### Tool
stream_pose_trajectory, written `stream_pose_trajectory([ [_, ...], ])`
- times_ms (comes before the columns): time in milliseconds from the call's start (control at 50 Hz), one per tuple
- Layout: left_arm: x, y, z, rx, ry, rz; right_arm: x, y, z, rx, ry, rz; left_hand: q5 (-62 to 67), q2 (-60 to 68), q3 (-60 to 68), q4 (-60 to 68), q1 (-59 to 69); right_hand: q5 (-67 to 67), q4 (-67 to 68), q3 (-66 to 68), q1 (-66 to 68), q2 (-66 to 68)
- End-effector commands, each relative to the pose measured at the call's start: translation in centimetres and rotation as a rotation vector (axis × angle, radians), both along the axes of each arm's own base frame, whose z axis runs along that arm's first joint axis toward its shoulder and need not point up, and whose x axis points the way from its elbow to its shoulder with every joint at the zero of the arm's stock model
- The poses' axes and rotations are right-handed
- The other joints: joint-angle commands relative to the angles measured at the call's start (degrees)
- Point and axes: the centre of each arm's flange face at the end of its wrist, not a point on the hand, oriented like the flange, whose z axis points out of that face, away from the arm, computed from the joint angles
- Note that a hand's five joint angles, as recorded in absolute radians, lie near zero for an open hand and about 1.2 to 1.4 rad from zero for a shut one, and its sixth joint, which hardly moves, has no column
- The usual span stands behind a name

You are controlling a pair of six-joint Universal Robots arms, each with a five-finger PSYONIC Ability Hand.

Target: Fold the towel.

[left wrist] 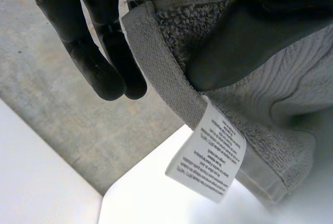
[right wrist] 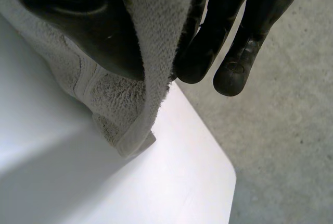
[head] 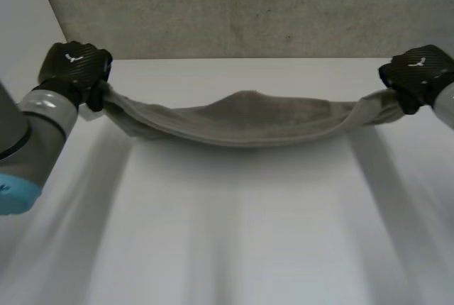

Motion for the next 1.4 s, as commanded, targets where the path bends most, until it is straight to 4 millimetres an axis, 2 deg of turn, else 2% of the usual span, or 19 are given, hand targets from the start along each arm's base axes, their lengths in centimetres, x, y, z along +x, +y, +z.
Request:
stream_pose_trajectory([
  [20, 1.6, 3.3, 0.6, -0.001, 0.005, -0.024, -1.7, 2.9, 1.7, 0.155, -0.043, 0.03, -14.74, -6.07, -8.52, -6.79, -1.96, 3.27, 3.46, 3.6, 4.43, 5.03],
  [260, 2.0, 3.7, -1.1, 0.052, -0.01, -0.034, -2.4, 2.5, 1.3, 0.18, -0.041, 0.024, -14.74, -6.07, -8.52, -6.79, -1.96, 3.27, 3.46, 3.6, 4.43, 5.03],
  [400, 1.1, 1.3, -5.9, 0.188, -0.065, -0.047, -2.3, 0.8, -2.0, 0.276, -0.024, 0.02, -14.74, -6.07, -8.52, -6.79, -1.96, 3.27, 3.46, 3.6, 4.43, 5.03],
  [520, -0.6, -0.3, -7.6, 0.238, -0.111, -0.082, -2.7, -1.3, -3.1, 0.269, 0.044, -0.012, -14.74, -6.07, -8.52, -6.79, -1.96, 3.27, 3.46, 3.6, 4.43, 5.03],
  [640, -3.0, -2.8, -7.0, 0.255, -0.171, -0.092, 1.2, -2.5, -4.3, 0.206, 0.197, 0.034, -14.74, -6.07, -8.52, -6.79, -1.96, 3.27, 3.46, 3.6, 4.43, 5.03],
  [740, -4.2, -6.0, -4.4, 0.149, -0.144, -0.062, 3.3, -4.3, -4.5, 0.105, 0.271, 0.028, -14.74, -6.07, -8.52, -6.79, -1.96, 3.27, 3.46, 3.6, 4.43, 5.03],
  [840, -5.8, -8.3, -0.9, -0.001, -0.089, -0.07, 5.5, -7.3, -2.6, -0.142, 0.244, 0.014, -14.74, -6.07, -8.52, -6.79, -1.96, 3.27, 3.46, 3.6, 4.43, 5.03],
  [880, -6.5, -9.6, 2.3, -0.13, -0.021, -0.061, 6.7, -9.3, 0.7, -0.387, 0.187, -0.006, -14.74, -6.07, -8.52, -6.79, -1.96, 3.27, 3.46, 3.6, 4.43, 5.03],
  [900, -6.5, -9.6, 2.3, -0.13, -0.02, -0.061, 6.7, -9.3, 0.7, -0.388, 0.187, -0.006, -14.74, -6.07, -8.52, -6.79, -1.96, 3.27, 3.46, 3.6, 4.43, 5.03],
  [940, -6.9, -10.3, 6.6, -0.298, 0.117, -0.041, 7.4, -10.4, 4.9, -0.665, 0.104, -0.036, -14.74, -6.07, -8.52, -6.79, -1.96, 3.27, 3.46, 3.6, 4.43, 5.03],
  [1000, -6.8, -10.5, 8.7, -0.381, 0.211, -0.032, 7.8, -10.3, 7.4, -0.807, 0.053, -0.046, -14.74, -6.07, -8.52, -6.79, -1.96, 3.27, 3.46, 3.6, 4.43, 5.03],
  [1040, -6.0, -10.4, 12.4, -0.523, 0.372, -0.032, 7.8, -9.1, 11.6, -1.031, -0.039, -0.06, -14.74, -6.07, -8.52, -6.79, -1.96, 3.27, 3.46, 3.6, 4.43, 5.03],
  [1120, -5.7, -10.3, 14.3, -0.597, 0.437, -0.066, 7.3, -7.9, 13.5, -1.12, -0.122, -0.048, -14.74, -6.07, -8.52, -6.79, -1.96, 3.27, 3.46, 3.6, 4.43, 5.03],
  [1220, -6.6, -10.8, 11.0, -0.453, 0.36, -0.127, 7.3, -8.2, 10.0, -0.891, -0.088, -0.01, -14.74, -6.07, -8.52, -6.79, -1.96, 3.27, 3.46, 3.6, 4.43, 5.03],
  [1260, -7.3, -11.1, 6.9, -0.287, 0.299, -0.162, 8.1, -8.2, 4.3, -0.624, -0.021, 0.055, -14.74, -6.07, -8.52, -6.79, -1.96, 3.27, 3.46, 3.6, 4.43, 5.03],
  [1280, -7.3, -11.1, 6.9, -0.286, 0.299, -0.162, 8.1, -8.2, 4.2, -0.622, -0.021, 0.055, -14.74, -6.07, -8.52, -6.79, -1.96, 3.27, 3.46, 3.6, 4.43, 5.03],
  [1320, -7.4, -10.9, 2.5, -0.105, 0.244, -0.156, 8.6, -7.5, -0.1, -0.419, 0.022, 0.115, -14.74, -6.07, -8.52, -6.79, -1.96, 3.27, 3.46, 3.6, 4.43, 5.03],
  [1340, -7.4, -10.9, 2.5, -0.104, 0.243, -0.156, 8.6, -7.5, -0.1, -0.418, 0.022, 0.115, -14.74, -6.07, -8.52, -6.79, -1.96, 3.27, 3.46, 3.6, 4.43, 5.03],
  [1400, -7.0, -10.0, -1.6, 0.059, 0.193, -0.142, 8.1, -6.7, -3.0, -0.295, 0.047, 0.136, -14.74, -6.07, -8.52, -6.79, -1.96, 3.27, 3.46, 3.6, 4.43, 5.03],
])
